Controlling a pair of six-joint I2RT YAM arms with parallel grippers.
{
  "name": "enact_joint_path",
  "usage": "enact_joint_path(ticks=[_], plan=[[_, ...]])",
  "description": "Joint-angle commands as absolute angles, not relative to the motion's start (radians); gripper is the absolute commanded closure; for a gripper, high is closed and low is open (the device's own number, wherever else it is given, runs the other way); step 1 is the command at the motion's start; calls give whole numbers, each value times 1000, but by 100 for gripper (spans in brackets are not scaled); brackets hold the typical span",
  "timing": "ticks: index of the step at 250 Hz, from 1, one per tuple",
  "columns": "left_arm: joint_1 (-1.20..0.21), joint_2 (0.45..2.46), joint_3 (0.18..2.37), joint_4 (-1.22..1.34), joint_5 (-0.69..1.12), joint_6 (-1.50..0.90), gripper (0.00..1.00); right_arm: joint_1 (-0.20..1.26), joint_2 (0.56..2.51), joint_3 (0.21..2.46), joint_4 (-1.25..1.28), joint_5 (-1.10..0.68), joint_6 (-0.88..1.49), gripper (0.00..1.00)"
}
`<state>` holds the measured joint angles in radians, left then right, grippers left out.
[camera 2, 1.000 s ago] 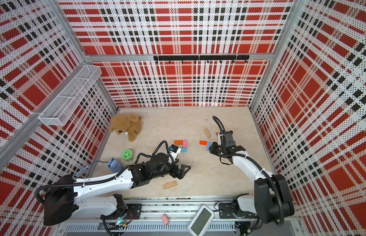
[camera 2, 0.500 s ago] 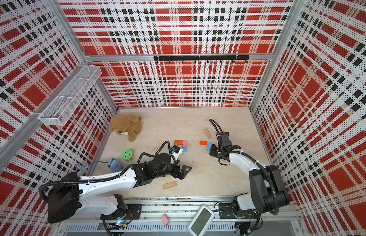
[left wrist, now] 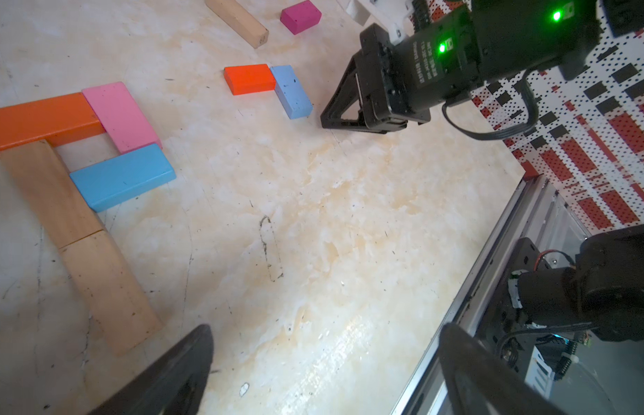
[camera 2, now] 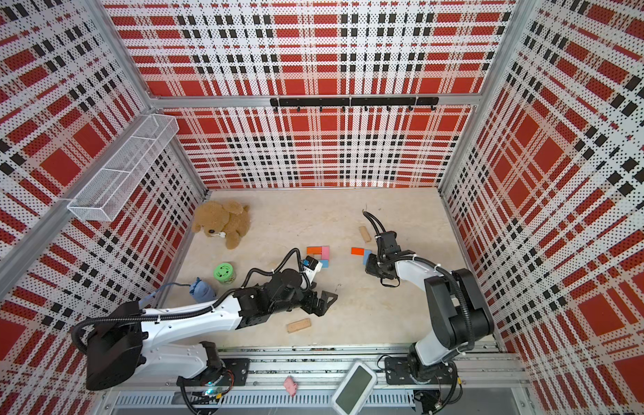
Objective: Assemble the letter p with building blocks
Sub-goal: Adjust the building block at the center of the board.
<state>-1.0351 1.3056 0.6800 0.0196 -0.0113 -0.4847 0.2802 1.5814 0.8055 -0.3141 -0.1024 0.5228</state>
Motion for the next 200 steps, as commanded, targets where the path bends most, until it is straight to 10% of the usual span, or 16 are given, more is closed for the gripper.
enact_joint_path(ticks=[1, 200], plan=[[-1041, 1314, 715, 23, -10, -477, 1, 283, 1609, 839, -276, -78, 508, 82], [-1042, 1312, 715, 23, -8, -478, 1, 283, 1670, 883, -289, -63, 500, 82]])
